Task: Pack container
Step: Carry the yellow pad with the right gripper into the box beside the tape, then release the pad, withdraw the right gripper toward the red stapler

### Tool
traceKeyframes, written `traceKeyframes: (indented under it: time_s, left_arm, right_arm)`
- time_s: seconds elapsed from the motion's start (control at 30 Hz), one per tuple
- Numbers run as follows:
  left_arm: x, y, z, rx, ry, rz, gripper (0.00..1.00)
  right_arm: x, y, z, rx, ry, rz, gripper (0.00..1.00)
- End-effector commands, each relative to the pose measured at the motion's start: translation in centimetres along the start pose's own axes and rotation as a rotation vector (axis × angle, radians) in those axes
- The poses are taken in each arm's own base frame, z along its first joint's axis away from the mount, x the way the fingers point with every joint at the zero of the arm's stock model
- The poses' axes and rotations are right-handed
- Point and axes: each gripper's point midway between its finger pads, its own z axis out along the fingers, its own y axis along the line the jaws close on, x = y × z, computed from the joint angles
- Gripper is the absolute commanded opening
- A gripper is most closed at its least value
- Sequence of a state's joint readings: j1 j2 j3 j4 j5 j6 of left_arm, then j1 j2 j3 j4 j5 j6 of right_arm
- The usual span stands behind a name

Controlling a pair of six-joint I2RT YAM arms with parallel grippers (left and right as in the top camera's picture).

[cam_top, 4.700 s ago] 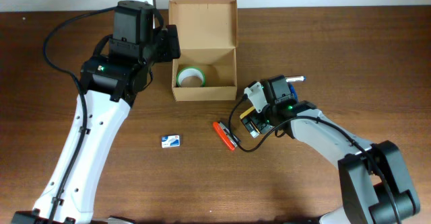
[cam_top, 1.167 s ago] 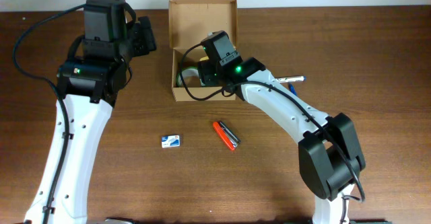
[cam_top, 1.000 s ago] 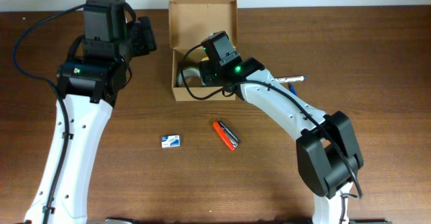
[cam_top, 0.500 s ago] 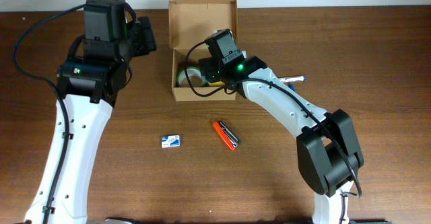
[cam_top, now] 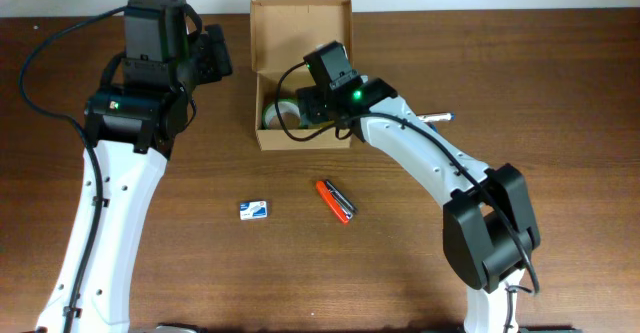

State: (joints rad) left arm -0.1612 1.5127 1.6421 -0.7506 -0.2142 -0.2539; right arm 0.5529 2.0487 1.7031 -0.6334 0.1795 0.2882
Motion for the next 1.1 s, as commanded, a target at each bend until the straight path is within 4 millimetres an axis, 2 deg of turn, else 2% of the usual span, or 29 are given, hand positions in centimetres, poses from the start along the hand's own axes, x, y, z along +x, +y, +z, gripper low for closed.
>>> traceKeyframes:
  time_s: [0.0, 0.17, 0.33, 0.43, 0.6, 0.77, 0.9, 1.07]
  left_arm:
    - [-1.3, 0.3, -1.2, -0.001, -0.043, -0.007, 0.86]
    - [-1.2, 0.3, -1.2, -0.002, -0.04, -0.006, 0.86]
    - [-1.0, 0.4, -1.2, -0.005, -0.03, -0.004, 0.86]
    - [-0.8, 0.5, -1.2, -0.006, -0.022, -0.002, 0.86]
    - [-0.3, 0.6, -1.2, -0.011, -0.005, 0.002, 0.86]
    - [0.2, 0.6, -1.0, -0.015, 0.015, 0.006, 0.86]
    - [1.5, 0.4, 0.1, -0.011, 0.068, 0.016, 0.85]
    - [4.3, -1.3, 2.5, 0.068, 0.178, 0.004, 0.85]
  right_arm:
    - [-3.5, -0.2, -4.2, -0.01, -0.087, 0.029, 0.95]
    - [-4.2, -0.7, -7.5, -0.013, -0.097, 0.031, 0.95]
    - [-3.3, -1.3, -9.2, -0.003, -0.066, 0.025, 0.95]
    - [-2.4, -1.9, -9.3, 0.012, -0.027, 0.023, 0.94]
    - [-1.1, -4.4, -9.0, 0.054, 0.042, 0.048, 0.94]
    - [-1.1, -6.4, -8.6, 0.044, 0.064, 0.096, 0.94]
    - [-0.9, -7.6, -8.3, 0.031, 0.085, 0.127, 0.95]
    - [-0.9, -8.3, -8.2, 0.021, 0.091, 0.143, 0.94]
